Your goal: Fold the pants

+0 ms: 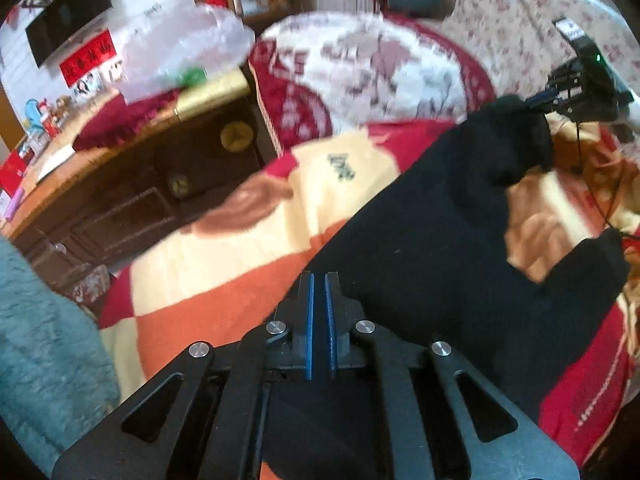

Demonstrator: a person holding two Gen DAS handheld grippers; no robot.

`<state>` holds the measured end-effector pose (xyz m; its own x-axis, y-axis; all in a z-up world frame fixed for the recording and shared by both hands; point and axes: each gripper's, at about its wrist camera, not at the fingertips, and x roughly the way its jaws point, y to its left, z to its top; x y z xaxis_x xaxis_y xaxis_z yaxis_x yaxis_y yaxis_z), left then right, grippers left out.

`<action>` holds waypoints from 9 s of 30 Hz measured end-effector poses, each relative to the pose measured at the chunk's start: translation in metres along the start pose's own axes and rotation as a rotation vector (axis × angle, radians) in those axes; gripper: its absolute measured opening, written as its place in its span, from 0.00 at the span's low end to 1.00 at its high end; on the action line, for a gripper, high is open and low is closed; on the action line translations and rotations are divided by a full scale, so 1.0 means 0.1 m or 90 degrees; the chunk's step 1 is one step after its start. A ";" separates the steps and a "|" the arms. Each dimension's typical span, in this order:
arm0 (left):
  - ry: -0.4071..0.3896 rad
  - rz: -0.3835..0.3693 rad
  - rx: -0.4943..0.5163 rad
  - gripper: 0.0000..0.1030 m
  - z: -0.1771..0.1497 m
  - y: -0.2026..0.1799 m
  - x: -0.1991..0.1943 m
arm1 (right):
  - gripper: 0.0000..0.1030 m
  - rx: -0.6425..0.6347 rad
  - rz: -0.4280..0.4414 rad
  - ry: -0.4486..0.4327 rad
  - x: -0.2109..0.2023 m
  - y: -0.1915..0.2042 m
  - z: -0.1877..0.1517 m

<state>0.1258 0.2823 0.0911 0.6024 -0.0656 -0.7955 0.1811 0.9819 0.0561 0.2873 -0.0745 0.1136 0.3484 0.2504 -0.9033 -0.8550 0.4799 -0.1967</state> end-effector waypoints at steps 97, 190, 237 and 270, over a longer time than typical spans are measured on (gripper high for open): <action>-0.036 -0.110 -0.447 0.61 -2.12 -0.04 -1.29 | 0.49 0.112 0.316 -0.199 -0.68 2.30 -0.60; 0.103 -0.311 -0.272 0.45 -0.65 -2.58 0.07 | 0.49 0.943 0.281 -0.276 -0.02 0.83 -2.72; 0.085 -0.355 -0.439 0.08 -0.58 -2.66 0.16 | 0.07 0.781 0.119 -0.303 -0.85 1.13 -2.72; 0.056 -0.215 -0.406 0.48 -1.09 -2.27 -0.45 | 0.40 0.750 0.243 -0.208 -0.94 1.61 -2.63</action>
<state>-0.0272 0.0821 0.0488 0.5237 -0.3951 -0.7547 -0.1590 0.8251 -0.5422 0.0159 -0.2414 0.0666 0.3784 0.6501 -0.6589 -0.1249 0.7412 0.6595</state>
